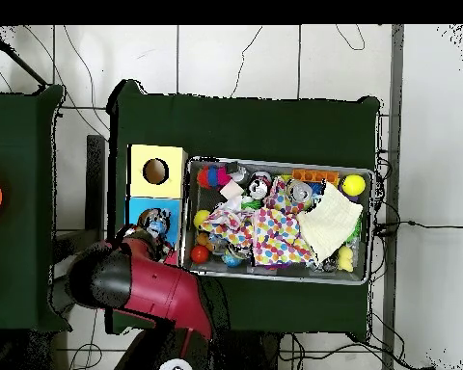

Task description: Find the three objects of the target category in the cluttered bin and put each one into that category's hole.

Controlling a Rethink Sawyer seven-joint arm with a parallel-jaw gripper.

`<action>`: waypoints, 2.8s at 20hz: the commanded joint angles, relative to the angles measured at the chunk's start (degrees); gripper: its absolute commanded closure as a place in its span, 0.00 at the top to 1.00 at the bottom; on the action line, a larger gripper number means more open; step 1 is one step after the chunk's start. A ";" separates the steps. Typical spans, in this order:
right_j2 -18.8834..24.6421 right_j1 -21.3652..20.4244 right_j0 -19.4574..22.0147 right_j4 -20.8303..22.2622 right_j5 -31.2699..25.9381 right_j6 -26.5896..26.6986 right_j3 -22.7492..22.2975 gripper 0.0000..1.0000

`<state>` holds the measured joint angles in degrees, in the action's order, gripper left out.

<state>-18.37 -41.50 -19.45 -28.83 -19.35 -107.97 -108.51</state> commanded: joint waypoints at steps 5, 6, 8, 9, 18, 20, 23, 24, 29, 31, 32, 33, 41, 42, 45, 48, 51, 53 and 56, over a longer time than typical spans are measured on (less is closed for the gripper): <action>3.21 4.39 0.29 -4.51 2.46 -16.50 1.60 0.00; 3.48 4.28 0.37 -4.64 2.89 -16.33 1.10 0.00; 4.17 4.81 0.73 -4.96 3.70 -16.13 0.94 0.00; 4.61 5.15 0.93 -5.18 4.19 -16.12 0.82 0.00; 4.63 6.97 1.64 -5.83 4.70 -15.10 2.07 0.00; 3.91 6.78 1.17 -5.90 3.71 -15.23 2.39 0.00; 3.07 6.38 0.46 -6.04 2.46 -15.54 2.52 0.00; 2.70 6.15 0.09 -5.99 1.99 -15.73 2.48 0.00; 0.34 6.37 -1.53 -4.54 -0.73 -15.21 4.14 0.00; -0.14 6.43 -1.76 -4.12 -1.07 -14.56 4.46 1.00; -0.24 6.40 -1.79 -3.96 -1.52 -14.42 4.62 1.00; -0.33 6.36 -1.82 -3.80 -1.96 -14.27 4.78 1.00; 0.20 5.53 -1.11 -3.66 -3.78 -13.59 4.92 1.00; 0.26 5.41 -0.94 -3.60 -4.08 -13.45 4.93 1.00; 0.07 5.58 -0.80 -3.96 -5.36 -14.23 5.58 1.00; 1.07 4.82 0.21 -4.72 -5.12 -14.30 5.34 1.00; 0.52 3.10 0.27 -4.65 -5.75 -14.27 5.88 1.00; -0.82 1.82 -0.23 -4.03 -7.74 -14.53 6.92 1.00; -2.14 0.44 -0.84 -3.37 -10.29 -15.01 7.91 1.00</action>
<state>-19.90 -38.60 -21.49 -31.92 -20.43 -107.97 -104.53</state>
